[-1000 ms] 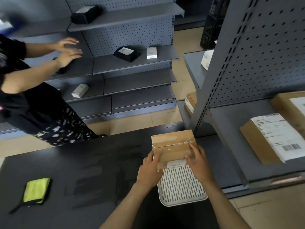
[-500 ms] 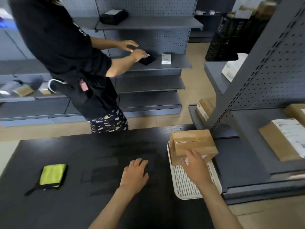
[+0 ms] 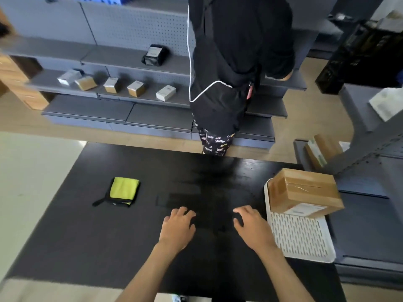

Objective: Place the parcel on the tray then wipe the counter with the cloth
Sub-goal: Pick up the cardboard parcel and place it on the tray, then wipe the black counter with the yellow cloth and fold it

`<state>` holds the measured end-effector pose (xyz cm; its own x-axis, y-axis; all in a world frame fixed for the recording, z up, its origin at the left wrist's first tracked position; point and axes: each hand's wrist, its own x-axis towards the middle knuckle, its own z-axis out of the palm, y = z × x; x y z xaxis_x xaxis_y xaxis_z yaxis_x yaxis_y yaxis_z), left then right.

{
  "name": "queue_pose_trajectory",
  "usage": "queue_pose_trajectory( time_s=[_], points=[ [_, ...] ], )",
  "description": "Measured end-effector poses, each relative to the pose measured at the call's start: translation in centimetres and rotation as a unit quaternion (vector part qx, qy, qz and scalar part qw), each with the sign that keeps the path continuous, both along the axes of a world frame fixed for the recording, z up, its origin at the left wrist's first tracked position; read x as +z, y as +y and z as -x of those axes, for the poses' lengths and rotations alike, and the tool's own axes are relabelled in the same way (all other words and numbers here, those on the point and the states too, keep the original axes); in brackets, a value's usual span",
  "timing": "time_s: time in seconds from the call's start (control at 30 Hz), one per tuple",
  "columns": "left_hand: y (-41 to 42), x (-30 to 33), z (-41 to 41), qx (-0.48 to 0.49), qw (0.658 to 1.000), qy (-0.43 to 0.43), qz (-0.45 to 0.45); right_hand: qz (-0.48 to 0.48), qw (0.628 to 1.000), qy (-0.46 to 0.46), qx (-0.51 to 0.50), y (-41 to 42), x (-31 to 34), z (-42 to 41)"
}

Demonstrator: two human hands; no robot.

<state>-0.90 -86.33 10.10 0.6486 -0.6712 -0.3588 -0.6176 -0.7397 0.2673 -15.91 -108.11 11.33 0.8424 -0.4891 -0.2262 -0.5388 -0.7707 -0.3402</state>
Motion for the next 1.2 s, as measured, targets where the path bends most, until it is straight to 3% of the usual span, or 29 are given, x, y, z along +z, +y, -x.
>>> queue_pose_trajectory(
  time_s=[0.2, 0.63, 1.2],
  points=[
    [3.1, -0.1, -1.3, 0.03, 0.999, -0.014, -0.029, -0.023, 0.998, 0.013, 0.061, 2.0, -1.3, -2.6],
    [12.1, -0.7, -3.1, 0.197, 0.976, 0.029, -0.084, -0.094, 0.98, 0.06, 0.163, 6.9, -4.8, -8.5],
    [20.8, -6.3, -19.5, 0.187, 0.979, 0.023, -0.078, -0.112, 0.971, 0.107, 0.182, 18.4, -7.6, -27.7]
  ],
)
